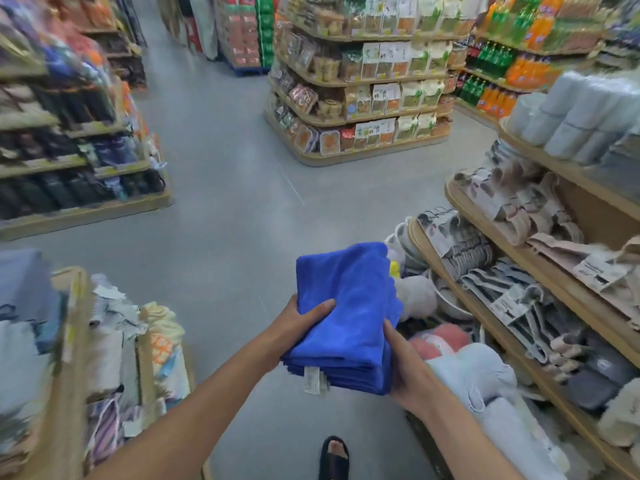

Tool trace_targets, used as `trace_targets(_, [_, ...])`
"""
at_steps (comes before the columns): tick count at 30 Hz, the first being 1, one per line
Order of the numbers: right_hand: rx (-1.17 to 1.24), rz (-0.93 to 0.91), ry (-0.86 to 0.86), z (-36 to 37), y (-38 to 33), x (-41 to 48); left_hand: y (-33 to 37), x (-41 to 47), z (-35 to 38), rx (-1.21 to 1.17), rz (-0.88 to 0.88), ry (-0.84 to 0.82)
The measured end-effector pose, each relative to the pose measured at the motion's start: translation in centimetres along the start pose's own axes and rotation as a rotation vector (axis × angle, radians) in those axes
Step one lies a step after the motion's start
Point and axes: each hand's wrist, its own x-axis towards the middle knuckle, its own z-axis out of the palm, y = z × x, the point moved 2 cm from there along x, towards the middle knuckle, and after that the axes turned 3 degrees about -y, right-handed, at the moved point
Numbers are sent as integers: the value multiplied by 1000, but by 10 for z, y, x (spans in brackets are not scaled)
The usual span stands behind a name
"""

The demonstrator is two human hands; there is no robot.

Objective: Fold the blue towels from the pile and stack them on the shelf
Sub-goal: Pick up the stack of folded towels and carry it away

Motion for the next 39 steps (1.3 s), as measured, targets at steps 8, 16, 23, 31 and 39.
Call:
trace_targets(8, [-368,236,-276,74,-80,165,32,71,-106,-159,27,325])
trace_targets(16, [-550,380,-526,171,-87,356,42,121,-253,-294,53,625])
trace_targets(23, [-659,435,-678,276,-108,509,96,170,-394,-324,120,729])
trace_targets(31, [-777,446,-766,381,-115,666,128,223,-533,-350,197,913])
trace_targets(39, [-896,555,-1004,516,-90,829,143,249,-667,-382,297,1262])
